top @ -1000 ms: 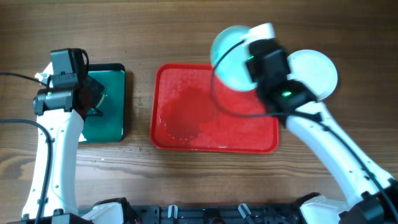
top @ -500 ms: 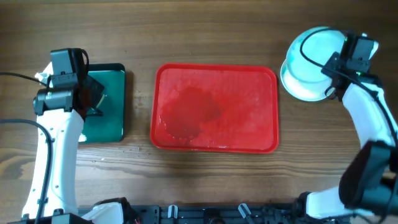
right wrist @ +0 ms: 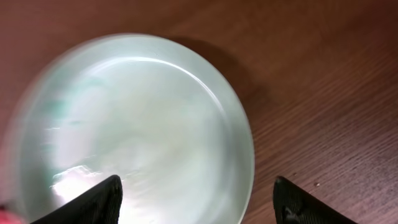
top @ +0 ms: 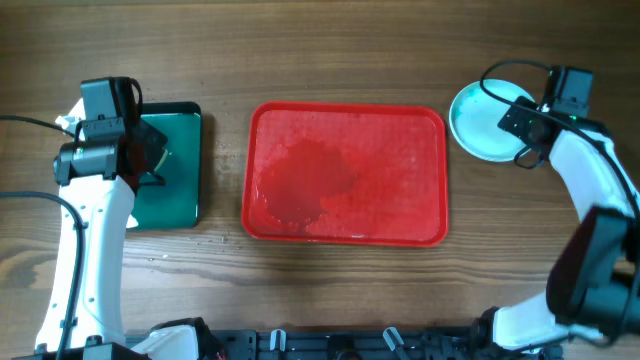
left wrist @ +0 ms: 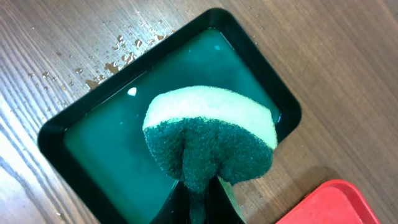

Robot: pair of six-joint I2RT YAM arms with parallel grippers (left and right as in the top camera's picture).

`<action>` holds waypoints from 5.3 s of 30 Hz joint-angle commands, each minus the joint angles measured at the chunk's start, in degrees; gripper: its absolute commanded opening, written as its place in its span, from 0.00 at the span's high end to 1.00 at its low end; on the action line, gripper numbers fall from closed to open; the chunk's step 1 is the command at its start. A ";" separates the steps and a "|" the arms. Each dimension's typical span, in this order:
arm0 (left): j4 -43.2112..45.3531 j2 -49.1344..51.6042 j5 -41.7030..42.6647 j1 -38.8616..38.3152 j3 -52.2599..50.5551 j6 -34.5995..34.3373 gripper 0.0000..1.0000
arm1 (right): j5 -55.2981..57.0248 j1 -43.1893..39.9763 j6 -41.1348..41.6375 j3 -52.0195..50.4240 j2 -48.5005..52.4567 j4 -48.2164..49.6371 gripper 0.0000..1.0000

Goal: Clean dirty plates on tray and stack at the side

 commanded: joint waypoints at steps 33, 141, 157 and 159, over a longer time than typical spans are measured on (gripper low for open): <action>15.93 13.05 16.35 8.41 -3.63 2.27 0.33 | 0.17 35.15 0.24 0.02 -25.57 -6.60 0.00; 6.51 -11.80 17.16 8.37 -3.65 2.25 0.00 | -9.33 17.44 -20.26 -63.04 -96.45 23.89 0.00; 5.49 -11.82 16.46 8.39 -3.65 2.51 0.00 | -9.33 17.44 -20.28 -63.04 -96.45 23.89 0.00; 0.24 -11.89 18.14 8.26 -3.65 2.45 0.00 | -9.33 17.44 -20.28 -63.04 -96.45 23.89 0.00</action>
